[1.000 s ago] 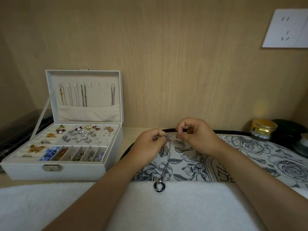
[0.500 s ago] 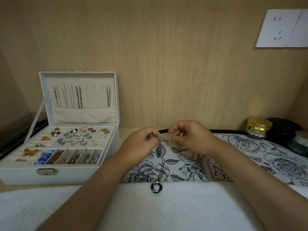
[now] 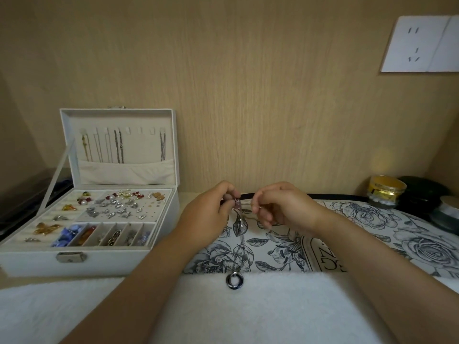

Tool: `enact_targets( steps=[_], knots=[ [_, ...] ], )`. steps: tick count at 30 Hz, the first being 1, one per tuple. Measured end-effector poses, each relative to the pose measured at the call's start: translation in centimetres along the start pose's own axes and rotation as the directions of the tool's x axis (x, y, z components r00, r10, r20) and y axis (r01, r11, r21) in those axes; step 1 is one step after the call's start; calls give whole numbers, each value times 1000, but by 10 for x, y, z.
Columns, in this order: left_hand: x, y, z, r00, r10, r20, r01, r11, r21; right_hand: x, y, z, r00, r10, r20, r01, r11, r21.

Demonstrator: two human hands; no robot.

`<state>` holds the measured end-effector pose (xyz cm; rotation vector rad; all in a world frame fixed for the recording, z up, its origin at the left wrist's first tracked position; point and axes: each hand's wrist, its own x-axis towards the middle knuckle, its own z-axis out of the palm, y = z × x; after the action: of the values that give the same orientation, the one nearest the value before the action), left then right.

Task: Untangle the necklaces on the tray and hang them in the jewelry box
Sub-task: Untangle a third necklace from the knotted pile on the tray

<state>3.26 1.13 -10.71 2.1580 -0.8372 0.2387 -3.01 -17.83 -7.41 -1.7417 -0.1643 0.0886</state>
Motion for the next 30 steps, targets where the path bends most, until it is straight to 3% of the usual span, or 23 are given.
enact_targets(
  steps=[3,7,14,18,21,26,30],
  knots=[
    [3,-1,-2,1000,4,-14,-5,998,-69,-2,2,5,981,153,118,-149,988,-43],
    [6,4,-4,999,19,-42,-24,993,-120,-2,6,10,964,261,38,-249,949,-195],
    [5,10,-4,999,22,-23,-26,984,-175,-1,3,22,986,166,-32,-169,954,-247],
    [1,6,-9,999,15,-45,-13,999,44,0,-3,6,975,165,-146,-201,938,-283],
    [-2,8,-10,999,41,-29,-35,985,172,3,-1,-6,972,106,-209,-140,978,-156],
    [-1,3,-7,997,73,-4,-71,976,208,6,-2,-18,949,-1,-315,2,1000,5],
    [0,1,-5,999,43,-30,-34,970,243,5,-2,-25,920,-34,-390,2,997,-82]
  ],
)
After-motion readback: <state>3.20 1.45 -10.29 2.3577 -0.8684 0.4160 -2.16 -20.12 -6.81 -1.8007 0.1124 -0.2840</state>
